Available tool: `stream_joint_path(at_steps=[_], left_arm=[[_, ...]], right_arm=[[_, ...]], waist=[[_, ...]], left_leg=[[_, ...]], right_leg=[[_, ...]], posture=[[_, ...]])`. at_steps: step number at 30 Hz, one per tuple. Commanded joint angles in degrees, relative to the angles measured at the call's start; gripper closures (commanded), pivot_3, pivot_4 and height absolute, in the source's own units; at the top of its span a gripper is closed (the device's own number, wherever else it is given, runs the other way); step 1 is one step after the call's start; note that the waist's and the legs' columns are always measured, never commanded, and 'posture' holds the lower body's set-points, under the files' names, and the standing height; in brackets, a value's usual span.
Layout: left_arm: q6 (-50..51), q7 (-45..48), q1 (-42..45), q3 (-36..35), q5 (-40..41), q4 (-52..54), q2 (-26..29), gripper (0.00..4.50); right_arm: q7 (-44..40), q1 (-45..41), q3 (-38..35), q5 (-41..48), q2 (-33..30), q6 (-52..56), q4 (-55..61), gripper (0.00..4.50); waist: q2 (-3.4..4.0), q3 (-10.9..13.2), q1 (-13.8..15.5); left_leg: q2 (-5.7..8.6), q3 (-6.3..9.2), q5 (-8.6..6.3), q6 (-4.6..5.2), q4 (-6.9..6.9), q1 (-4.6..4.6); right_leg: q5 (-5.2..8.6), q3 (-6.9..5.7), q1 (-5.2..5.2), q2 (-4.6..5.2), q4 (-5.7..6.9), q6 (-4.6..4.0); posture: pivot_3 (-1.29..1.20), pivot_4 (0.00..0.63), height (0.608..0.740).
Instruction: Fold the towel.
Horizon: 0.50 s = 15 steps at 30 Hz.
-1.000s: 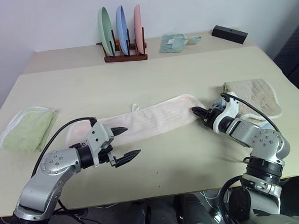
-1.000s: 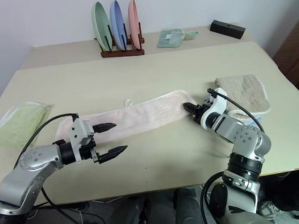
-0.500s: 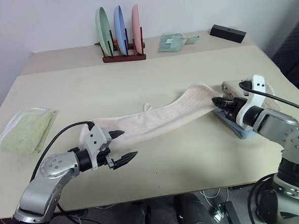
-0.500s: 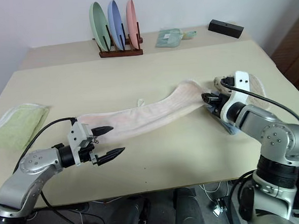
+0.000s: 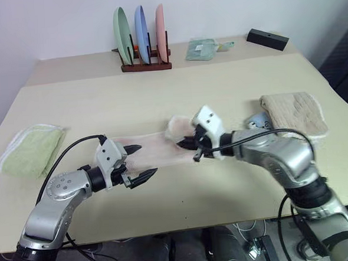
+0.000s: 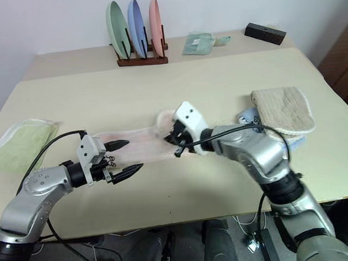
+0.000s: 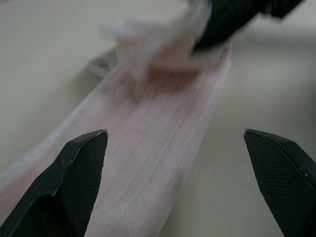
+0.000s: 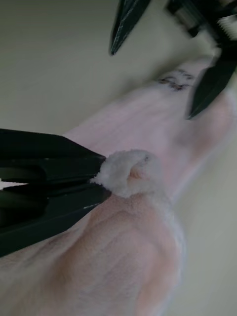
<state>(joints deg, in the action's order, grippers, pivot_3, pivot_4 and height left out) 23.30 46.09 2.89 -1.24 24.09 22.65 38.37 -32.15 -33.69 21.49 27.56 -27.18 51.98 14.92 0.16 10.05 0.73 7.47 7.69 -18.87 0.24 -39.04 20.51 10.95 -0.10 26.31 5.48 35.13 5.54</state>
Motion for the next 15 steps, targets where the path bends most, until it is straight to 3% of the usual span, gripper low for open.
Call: stream_joint_path(at_steps=[1,5,6,9,14,15], left_arm=[[0.1,-0.9,-0.7,-1.5,0.0,2.6,0.2,0.0],[0.5,-1.7,-1.8,-1.7,0.2,3.5,0.3,0.0],[0.6,-1.9,-2.0,-1.8,0.2,3.7,0.3,0.0],[0.9,-2.6,-2.9,-2.3,0.4,4.4,0.3,0.0],[1.8,-4.2,-6.5,-5.8,1.8,6.0,0.1,0.0],[2.0,-4.6,-7.3,-6.7,2.1,6.3,-0.1,0.0]], right_arm=[[-0.9,-1.2,1.1,-3.1,2.0,-2.9,-1.9,4.47],[-1.7,-0.5,1.4,-5.5,2.4,-4.0,-2.2,4.47],[-2.5,-0.3,0.8,-5.3,2.3,-4.2,-1.7,4.23],[-5.7,0.1,-1.2,-3.8,1.3,-5.2,0.6,3.3],[-12.2,1.6,-6.4,-2.3,-3.8,-10.2,5.5,0.84],[-13.6,1.8,-7.7,-2.1,-4.9,-11.7,5.6,0.84]], waist=[[0.0,0.0,-0.1],[0.0,0.0,-0.1],[0.0,0.0,-0.1],[0.0,0.0,-0.1],[0.0,0.0,0.0],[-0.01,0.0,0.0]], left_leg=[[0.0,0.0,0.0,0.0,0.0,0.0],[-0.02,0.0,0.0,-0.01,0.01,0.0],[-0.02,0.01,0.0,-0.01,0.01,-0.01],[-0.02,0.01,0.0,-0.01,0.01,-0.01],[-0.02,0.01,-0.01,0.0,0.02,0.0],[-0.02,0.0,-0.01,0.0,0.02,-0.01]], right_leg=[[0.0,0.0,0.02,0.0,0.0,0.0],[0.0,0.0,0.03,-0.02,0.02,0.0],[0.0,0.0,0.03,-0.03,0.03,0.0],[0.0,0.0,0.04,-0.03,0.03,0.0],[0.0,0.0,0.03,-0.03,0.0,0.0],[0.0,0.0,0.02,-0.03,0.01,0.0]], posture=[[0.0,0.15,0.735],[0.0,0.15,0.735],[0.0,0.15,0.735],[0.0,0.15,0.735],[0.0,0.15,0.735],[0.0,0.15,0.735]])
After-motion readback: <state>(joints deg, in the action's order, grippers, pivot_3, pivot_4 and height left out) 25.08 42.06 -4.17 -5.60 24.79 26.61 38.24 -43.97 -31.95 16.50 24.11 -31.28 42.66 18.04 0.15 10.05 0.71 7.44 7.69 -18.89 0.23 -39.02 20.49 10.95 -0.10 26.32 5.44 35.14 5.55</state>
